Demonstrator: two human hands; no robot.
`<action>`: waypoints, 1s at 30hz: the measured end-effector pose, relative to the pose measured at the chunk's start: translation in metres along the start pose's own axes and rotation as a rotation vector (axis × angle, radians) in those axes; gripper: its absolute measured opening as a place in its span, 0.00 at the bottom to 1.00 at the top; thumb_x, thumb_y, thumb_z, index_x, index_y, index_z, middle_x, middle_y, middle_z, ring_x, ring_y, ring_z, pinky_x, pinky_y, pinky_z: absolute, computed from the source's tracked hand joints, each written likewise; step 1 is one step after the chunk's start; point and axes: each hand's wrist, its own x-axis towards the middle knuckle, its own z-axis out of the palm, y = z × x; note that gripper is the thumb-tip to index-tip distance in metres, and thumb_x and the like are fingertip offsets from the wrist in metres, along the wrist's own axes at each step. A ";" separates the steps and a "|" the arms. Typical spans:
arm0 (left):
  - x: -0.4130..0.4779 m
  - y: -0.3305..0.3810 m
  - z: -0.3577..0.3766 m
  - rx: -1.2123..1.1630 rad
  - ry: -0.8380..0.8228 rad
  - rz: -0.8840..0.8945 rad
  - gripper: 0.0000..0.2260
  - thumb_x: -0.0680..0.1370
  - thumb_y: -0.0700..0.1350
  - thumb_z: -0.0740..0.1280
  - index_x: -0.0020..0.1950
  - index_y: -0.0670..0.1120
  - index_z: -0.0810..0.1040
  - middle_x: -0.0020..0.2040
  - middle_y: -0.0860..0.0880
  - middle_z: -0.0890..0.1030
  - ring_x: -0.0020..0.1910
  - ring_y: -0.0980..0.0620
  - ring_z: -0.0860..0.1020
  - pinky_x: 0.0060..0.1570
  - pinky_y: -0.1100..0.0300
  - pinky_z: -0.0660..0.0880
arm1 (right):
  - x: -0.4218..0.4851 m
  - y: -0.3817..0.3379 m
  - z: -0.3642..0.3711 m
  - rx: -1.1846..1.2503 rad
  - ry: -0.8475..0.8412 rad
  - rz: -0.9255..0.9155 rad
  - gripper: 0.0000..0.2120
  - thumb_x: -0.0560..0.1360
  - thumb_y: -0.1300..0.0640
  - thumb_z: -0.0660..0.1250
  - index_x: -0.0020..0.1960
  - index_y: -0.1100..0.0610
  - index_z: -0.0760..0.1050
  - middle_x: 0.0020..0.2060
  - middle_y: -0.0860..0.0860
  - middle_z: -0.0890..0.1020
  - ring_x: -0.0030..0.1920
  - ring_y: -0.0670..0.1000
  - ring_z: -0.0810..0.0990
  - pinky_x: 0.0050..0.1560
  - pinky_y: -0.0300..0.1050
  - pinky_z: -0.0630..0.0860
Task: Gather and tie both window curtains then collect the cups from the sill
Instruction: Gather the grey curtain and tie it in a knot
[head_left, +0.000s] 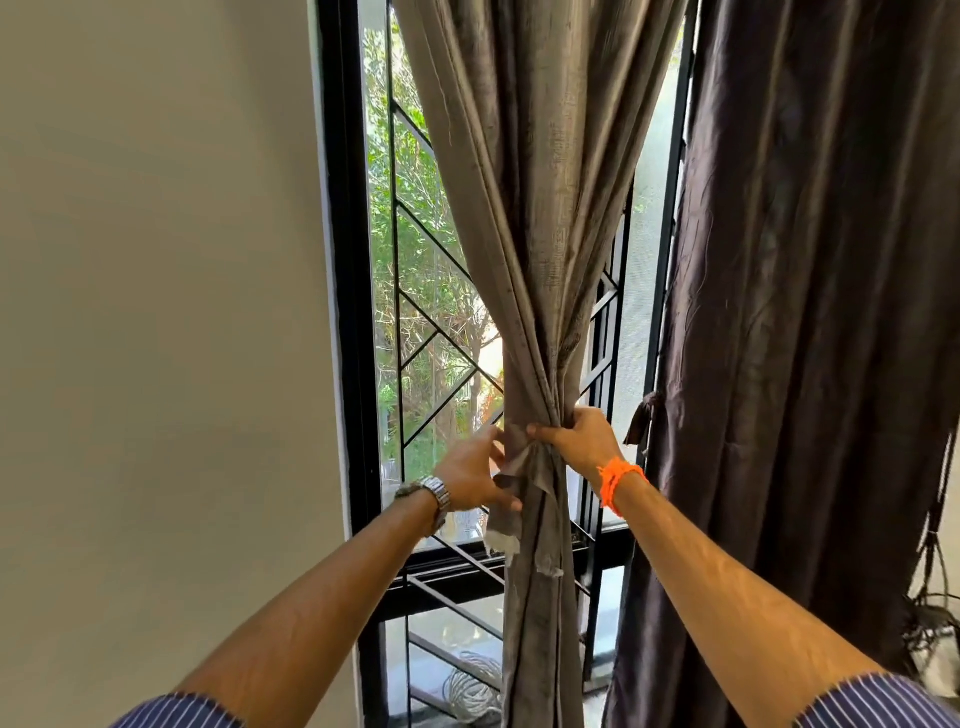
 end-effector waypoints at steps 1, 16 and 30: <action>-0.002 -0.001 0.002 -0.015 0.057 0.008 0.31 0.62 0.44 0.82 0.61 0.47 0.72 0.52 0.51 0.80 0.49 0.53 0.78 0.44 0.63 0.76 | 0.000 0.000 0.002 -0.003 0.004 -0.002 0.19 0.67 0.58 0.76 0.56 0.63 0.80 0.50 0.57 0.85 0.49 0.57 0.83 0.55 0.53 0.80; -0.012 -0.026 -0.028 0.620 0.645 0.142 0.04 0.79 0.45 0.64 0.46 0.50 0.78 0.32 0.50 0.79 0.30 0.48 0.77 0.30 0.58 0.75 | -0.019 -0.010 0.025 0.194 -0.074 0.017 0.18 0.70 0.63 0.73 0.59 0.65 0.79 0.52 0.60 0.84 0.52 0.59 0.83 0.57 0.58 0.79; 0.016 0.001 0.010 -0.740 0.113 -0.114 0.19 0.72 0.26 0.56 0.42 0.41 0.84 0.43 0.37 0.82 0.40 0.42 0.78 0.44 0.49 0.76 | -0.038 -0.011 -0.010 0.432 -0.187 0.052 0.21 0.71 0.73 0.69 0.63 0.65 0.73 0.54 0.59 0.80 0.56 0.60 0.80 0.58 0.57 0.78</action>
